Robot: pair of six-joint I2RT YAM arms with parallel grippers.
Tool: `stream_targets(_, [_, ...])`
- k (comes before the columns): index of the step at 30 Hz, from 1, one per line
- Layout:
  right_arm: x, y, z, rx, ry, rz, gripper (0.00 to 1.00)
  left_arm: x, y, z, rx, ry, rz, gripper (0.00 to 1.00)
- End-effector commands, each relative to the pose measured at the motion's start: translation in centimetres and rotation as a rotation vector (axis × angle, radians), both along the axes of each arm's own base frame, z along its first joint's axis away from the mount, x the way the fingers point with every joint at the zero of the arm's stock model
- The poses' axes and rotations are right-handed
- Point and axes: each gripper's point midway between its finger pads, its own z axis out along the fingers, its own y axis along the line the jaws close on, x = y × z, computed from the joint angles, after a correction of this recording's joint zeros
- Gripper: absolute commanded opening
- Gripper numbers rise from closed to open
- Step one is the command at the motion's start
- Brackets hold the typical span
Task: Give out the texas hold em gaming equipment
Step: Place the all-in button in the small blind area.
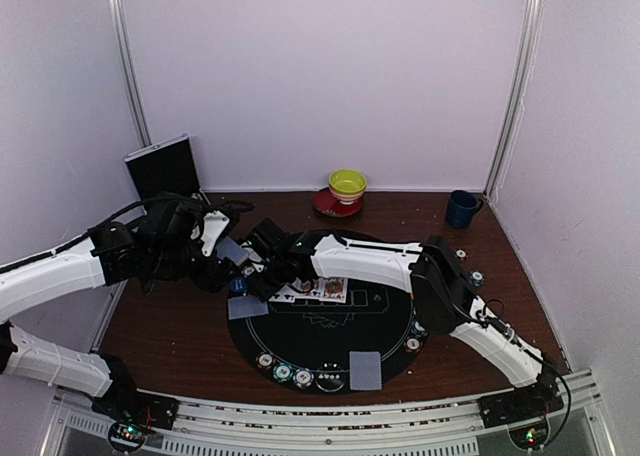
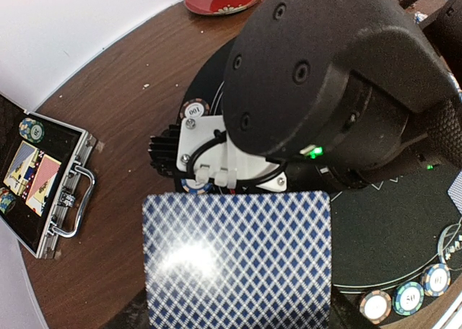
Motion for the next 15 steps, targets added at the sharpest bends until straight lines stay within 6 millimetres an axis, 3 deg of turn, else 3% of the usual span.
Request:
stream_targets(1, [0.1,0.8,0.3,0.019,-0.022,-0.006,0.56,0.7,-0.3,1.4,-0.05,-0.048,0.007,0.63])
stream_targets(10, [-0.4,1.0,0.6,0.022,-0.01,0.003,0.72,0.7,-0.3,1.4,-0.05,-0.051,0.007,0.63])
stream_targets(15, [-1.2,1.2,2.0,0.048,0.02,0.022,0.78,0.7,-0.3,1.4,-0.049,-0.051,0.007,0.63])
